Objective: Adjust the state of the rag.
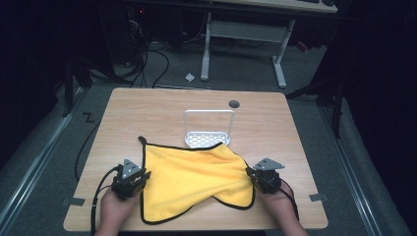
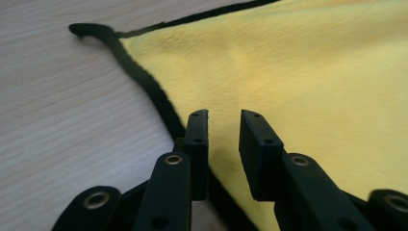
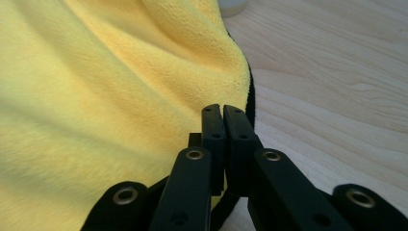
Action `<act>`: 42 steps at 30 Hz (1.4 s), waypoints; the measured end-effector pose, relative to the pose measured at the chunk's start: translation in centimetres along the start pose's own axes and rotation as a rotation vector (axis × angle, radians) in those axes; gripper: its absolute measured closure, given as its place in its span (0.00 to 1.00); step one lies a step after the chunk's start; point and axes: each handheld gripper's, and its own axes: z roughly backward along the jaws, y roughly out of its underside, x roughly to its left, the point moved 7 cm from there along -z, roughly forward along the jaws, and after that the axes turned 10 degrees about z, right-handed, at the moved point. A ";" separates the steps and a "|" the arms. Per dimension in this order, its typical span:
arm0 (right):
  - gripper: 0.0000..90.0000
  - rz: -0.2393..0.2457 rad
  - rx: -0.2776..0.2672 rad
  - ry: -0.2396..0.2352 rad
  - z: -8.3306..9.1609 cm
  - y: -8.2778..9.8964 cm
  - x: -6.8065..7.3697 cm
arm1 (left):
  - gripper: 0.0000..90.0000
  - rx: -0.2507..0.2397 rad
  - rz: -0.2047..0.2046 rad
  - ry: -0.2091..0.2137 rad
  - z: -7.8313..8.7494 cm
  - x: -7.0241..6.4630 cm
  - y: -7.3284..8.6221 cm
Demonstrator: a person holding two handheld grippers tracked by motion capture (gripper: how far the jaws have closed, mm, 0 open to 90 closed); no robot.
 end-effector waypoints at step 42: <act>0.99 0.029 0.034 -0.082 5.4 4.2 4.1 | 0.81 0.108 -0.088 0.069 3.9 -4.3 4.8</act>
